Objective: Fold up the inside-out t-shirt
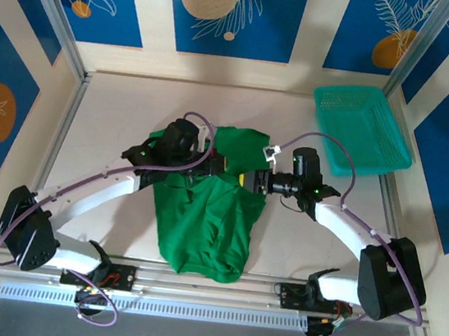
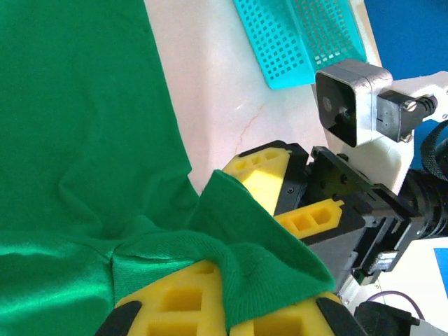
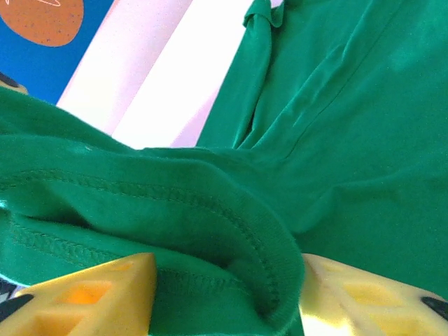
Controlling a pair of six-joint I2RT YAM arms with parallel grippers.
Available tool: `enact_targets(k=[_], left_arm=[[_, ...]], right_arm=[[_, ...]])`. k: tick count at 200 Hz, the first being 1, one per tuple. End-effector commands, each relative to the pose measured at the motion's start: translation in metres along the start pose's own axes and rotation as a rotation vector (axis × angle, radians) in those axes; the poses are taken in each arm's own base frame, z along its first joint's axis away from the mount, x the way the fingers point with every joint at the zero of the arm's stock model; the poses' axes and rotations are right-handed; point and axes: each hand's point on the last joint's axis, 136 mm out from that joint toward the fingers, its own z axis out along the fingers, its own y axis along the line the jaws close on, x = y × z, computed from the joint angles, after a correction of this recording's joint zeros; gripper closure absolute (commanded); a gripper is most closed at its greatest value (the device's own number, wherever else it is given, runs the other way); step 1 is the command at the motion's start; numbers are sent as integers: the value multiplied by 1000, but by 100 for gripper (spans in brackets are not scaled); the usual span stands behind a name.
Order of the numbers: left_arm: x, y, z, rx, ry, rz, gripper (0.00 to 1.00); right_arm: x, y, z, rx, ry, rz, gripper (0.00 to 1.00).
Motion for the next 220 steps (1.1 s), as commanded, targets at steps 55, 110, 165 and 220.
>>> enact_targets(k=[55, 110, 165, 220], left_arm=[[-6, 26, -20, -78, -96, 19, 100], [-16, 89, -12, -229, -94, -22, 100], [-16, 128, 2, -199, 16, -109, 100], [9, 182, -4, -332, 139, -106, 100]], right_arm=[[20, 65, -14, -106, 8, -251, 100], [52, 130, 8, -189, 74, -393, 100], [103, 173, 105, -264, 230, -324, 100], [142, 187, 187, -292, 338, -225, 74]])
